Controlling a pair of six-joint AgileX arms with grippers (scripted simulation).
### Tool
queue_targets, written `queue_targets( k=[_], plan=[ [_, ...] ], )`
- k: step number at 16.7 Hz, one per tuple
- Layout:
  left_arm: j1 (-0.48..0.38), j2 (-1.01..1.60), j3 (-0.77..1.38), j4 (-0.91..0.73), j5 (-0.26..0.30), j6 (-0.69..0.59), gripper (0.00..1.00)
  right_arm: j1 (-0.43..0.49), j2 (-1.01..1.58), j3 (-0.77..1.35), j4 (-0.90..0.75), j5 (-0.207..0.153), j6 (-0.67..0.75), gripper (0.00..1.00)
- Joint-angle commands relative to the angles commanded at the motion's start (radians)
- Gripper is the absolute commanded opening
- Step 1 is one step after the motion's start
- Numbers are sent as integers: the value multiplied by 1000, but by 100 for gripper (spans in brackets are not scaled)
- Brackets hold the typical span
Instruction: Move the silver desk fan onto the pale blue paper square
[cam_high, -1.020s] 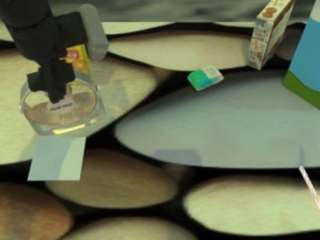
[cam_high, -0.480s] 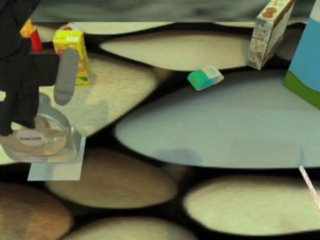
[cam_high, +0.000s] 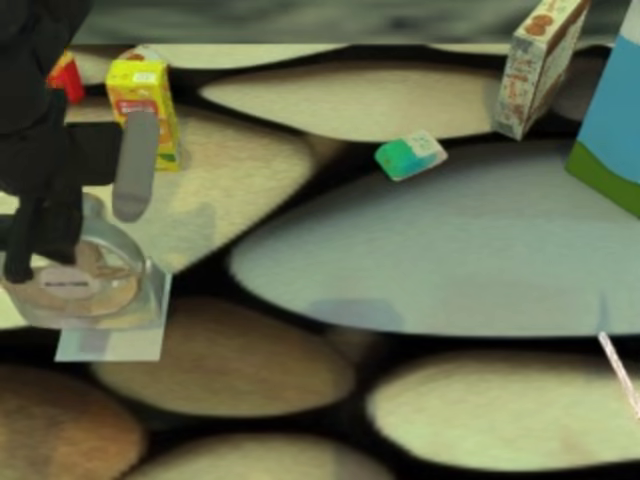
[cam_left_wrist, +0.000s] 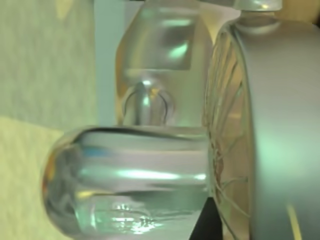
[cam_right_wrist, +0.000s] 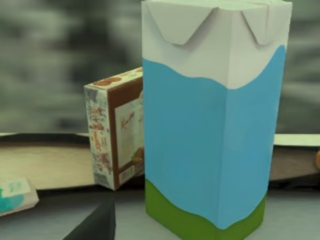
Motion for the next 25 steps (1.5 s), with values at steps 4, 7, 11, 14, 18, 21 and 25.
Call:
queue_targets(
  k=[4, 7, 11, 14, 18, 21, 25],
  plan=[
    [4, 9, -57, 60, 0, 7, 0, 0, 0, 0, 0, 0, 0, 100],
    [4, 9, -57, 60, 0, 7, 8, 0, 0, 0, 0, 0, 0, 100],
    [4, 9, -57, 60, 0, 7, 38, 0, 0, 0, 0, 0, 0, 100],
    [4, 9, -57, 60, 0, 7, 60, 0, 0, 0, 0, 0, 0, 100],
    [4, 9, -57, 60, 0, 7, 90, 0, 0, 0, 0, 0, 0, 100],
    [4, 9, -57, 60, 0, 7, 100, 0, 0, 0, 0, 0, 0, 100],
    [4, 9, -57, 60, 0, 7, 100, 0, 0, 0, 0, 0, 0, 100]
  ],
)
